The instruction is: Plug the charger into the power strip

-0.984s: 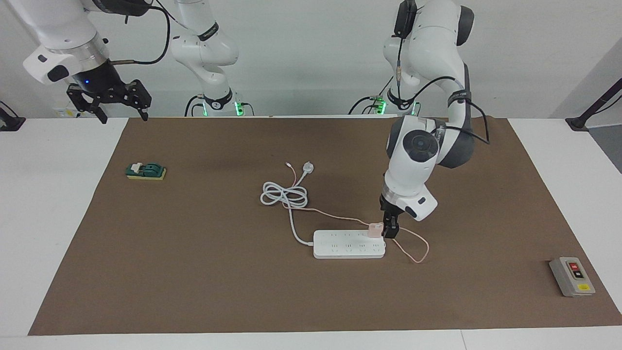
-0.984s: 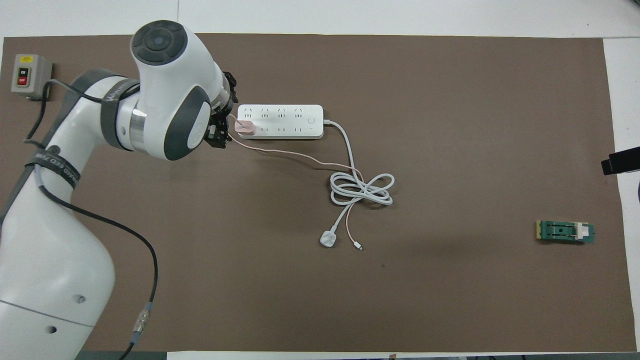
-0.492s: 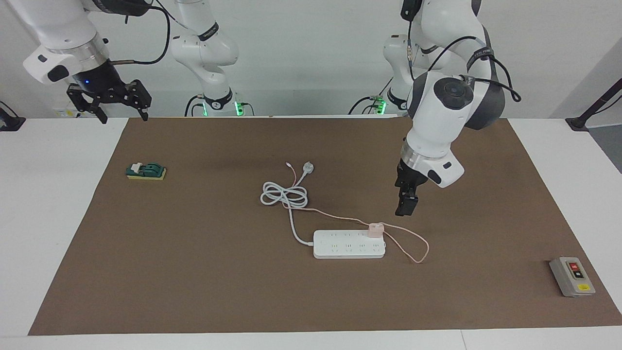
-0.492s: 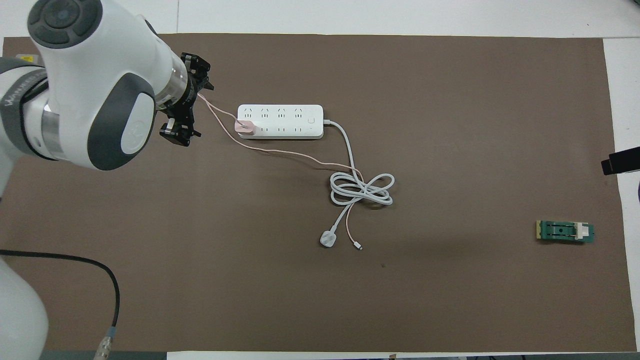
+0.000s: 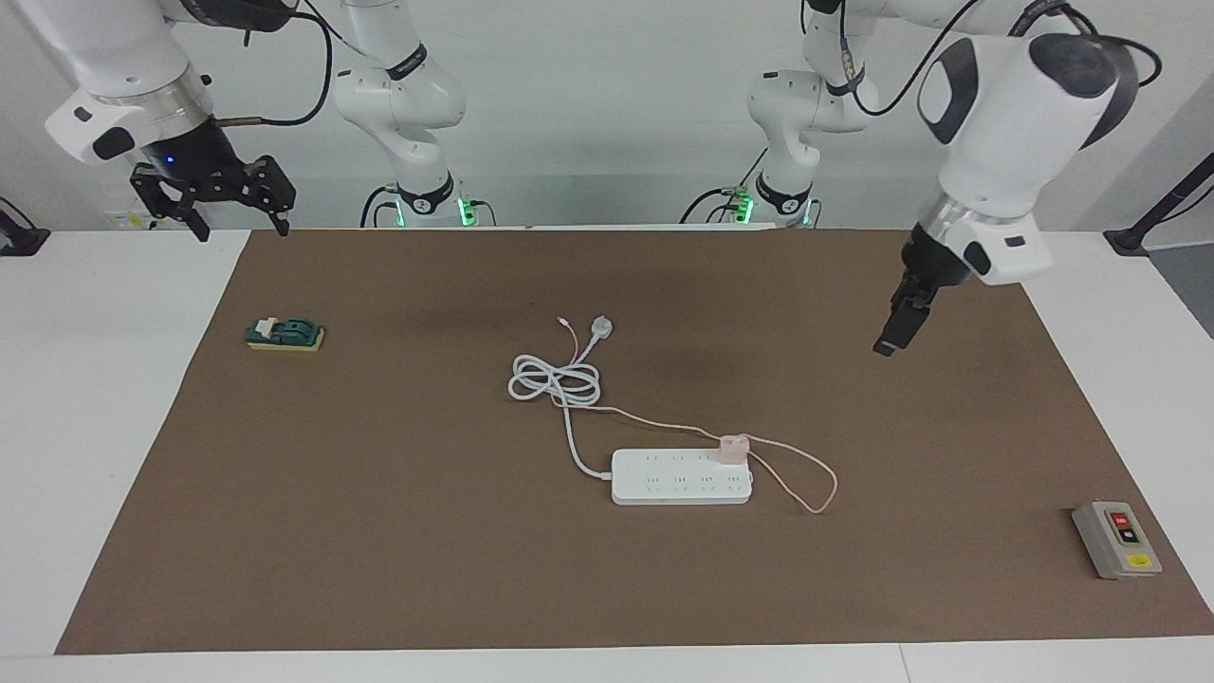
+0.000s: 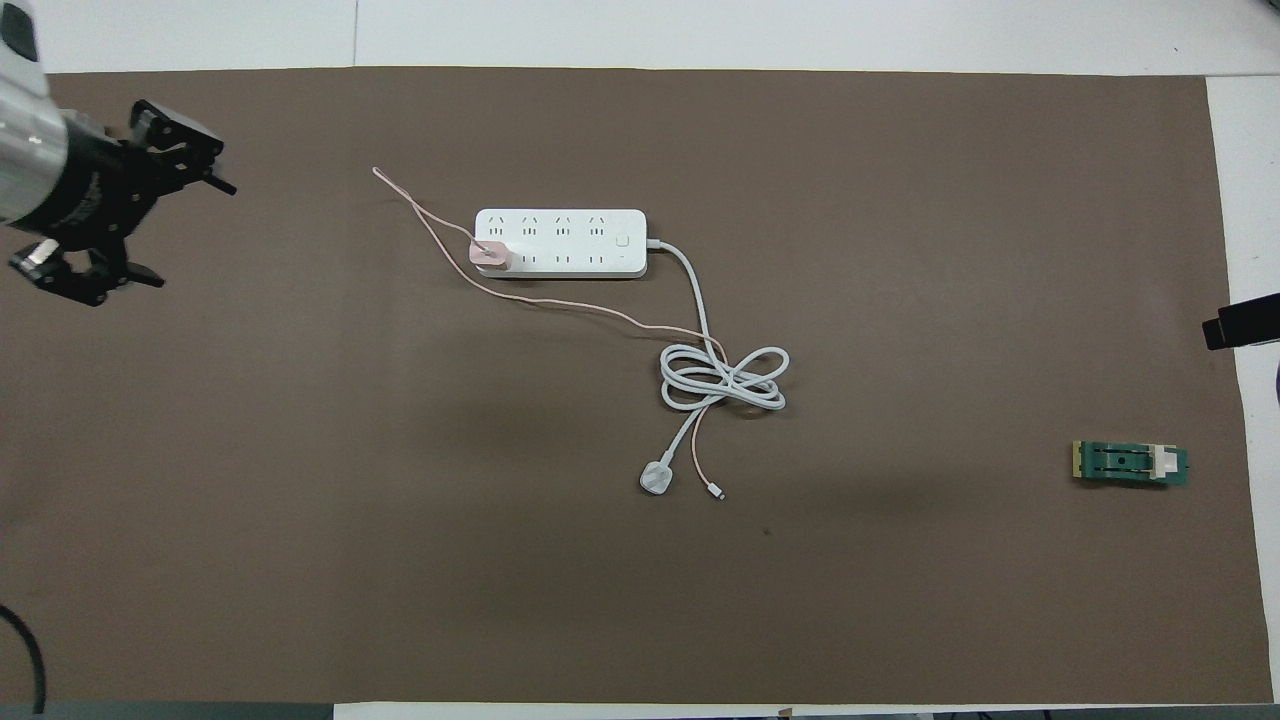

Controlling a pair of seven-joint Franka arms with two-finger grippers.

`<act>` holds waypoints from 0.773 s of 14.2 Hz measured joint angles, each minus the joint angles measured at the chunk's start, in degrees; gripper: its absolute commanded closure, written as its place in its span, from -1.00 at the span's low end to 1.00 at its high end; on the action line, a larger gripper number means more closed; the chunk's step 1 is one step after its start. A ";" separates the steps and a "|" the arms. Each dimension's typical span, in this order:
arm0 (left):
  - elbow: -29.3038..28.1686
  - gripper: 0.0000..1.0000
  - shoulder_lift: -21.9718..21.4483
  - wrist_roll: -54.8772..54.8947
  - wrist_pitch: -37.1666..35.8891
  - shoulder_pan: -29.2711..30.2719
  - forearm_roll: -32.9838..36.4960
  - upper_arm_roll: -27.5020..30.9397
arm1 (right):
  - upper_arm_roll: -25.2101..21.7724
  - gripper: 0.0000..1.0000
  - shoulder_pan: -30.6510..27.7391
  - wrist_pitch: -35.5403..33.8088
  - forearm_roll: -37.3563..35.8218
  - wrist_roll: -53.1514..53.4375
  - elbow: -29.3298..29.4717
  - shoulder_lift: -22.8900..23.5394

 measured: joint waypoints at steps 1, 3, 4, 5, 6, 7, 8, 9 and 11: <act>-0.04 -1.00 -1.20 6.29 -1.12 2.03 0.00 0.01 | 0.00 -1.00 0.00 0.00 0.00 0.00 0.00 0.00; -0.21 -1.00 -2.76 21.79 -3.91 5.90 0.00 -0.03 | 0.00 -1.00 0.00 0.00 0.00 0.00 0.00 0.00; -0.32 -1.00 -3.09 29.63 -5.12 7.56 -0.01 -0.02 | 0.00 -1.00 0.00 0.00 0.00 0.00 0.00 0.00; -0.37 -1.00 -3.34 35.76 -5.74 8.85 -0.01 -0.01 | -0.01 -1.00 0.00 0.00 0.00 0.00 0.00 0.00; -0.49 -1.00 -3.71 40.62 -6.00 9.71 -0.02 0.00 | -0.04 -1.00 -0.01 0.00 0.00 0.00 0.00 0.00; -0.64 -1.00 -4.15 43.98 -5.98 10.18 -0.04 -0.04 | -0.05 -1.00 -0.01 0.00 0.00 0.00 0.00 0.00; -0.68 -1.00 -4.48 45.48 -5.63 10.22 -0.05 -0.12 | -0.05 -1.00 -0.02 0.00 0.00 0.00 0.00 0.00; -0.71 -1.00 -4.66 45.96 -5.11 10.19 -0.06 -0.39 | -0.05 -1.00 -0.02 0.00 0.00 0.00 0.00 0.00; -1.08 -1.00 -4.81 46.17 -4.99 10.12 -0.06 -1.03 | -0.05 -1.00 -0.02 0.00 0.00 0.00 0.00 0.00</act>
